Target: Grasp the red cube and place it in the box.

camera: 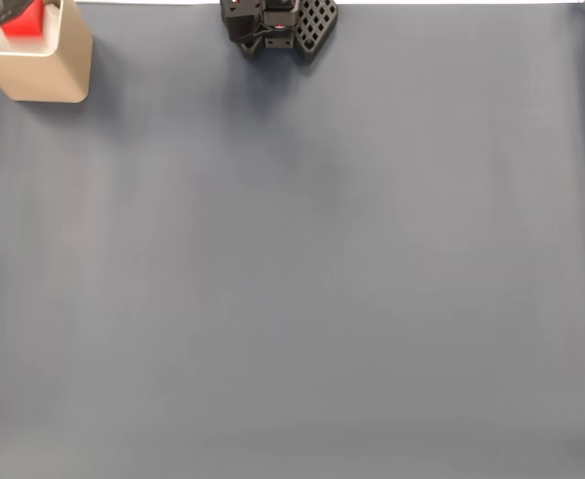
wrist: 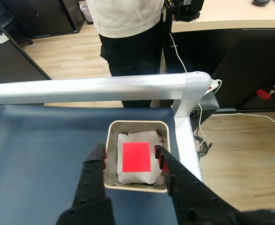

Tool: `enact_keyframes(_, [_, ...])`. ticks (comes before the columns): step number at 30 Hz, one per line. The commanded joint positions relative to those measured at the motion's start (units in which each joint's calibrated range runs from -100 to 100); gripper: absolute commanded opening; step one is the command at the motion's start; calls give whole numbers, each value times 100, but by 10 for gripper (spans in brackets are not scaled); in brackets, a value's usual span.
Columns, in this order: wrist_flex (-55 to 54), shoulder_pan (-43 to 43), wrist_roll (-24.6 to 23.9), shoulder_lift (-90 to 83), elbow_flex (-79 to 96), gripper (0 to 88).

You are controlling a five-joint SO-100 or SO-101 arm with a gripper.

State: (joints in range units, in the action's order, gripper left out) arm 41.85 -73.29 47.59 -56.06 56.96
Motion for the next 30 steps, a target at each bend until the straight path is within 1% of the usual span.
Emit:
enact_keyframes(1, [-168,-43,78,-183,-30,359])
enact_keyframes(5, [-373,-50,107,-217,88,418])
enact_keyframes(10, [-537,-50,93,-252,189,450])
enact_keyframes(30, [-849,-43,68,-217,271,468])
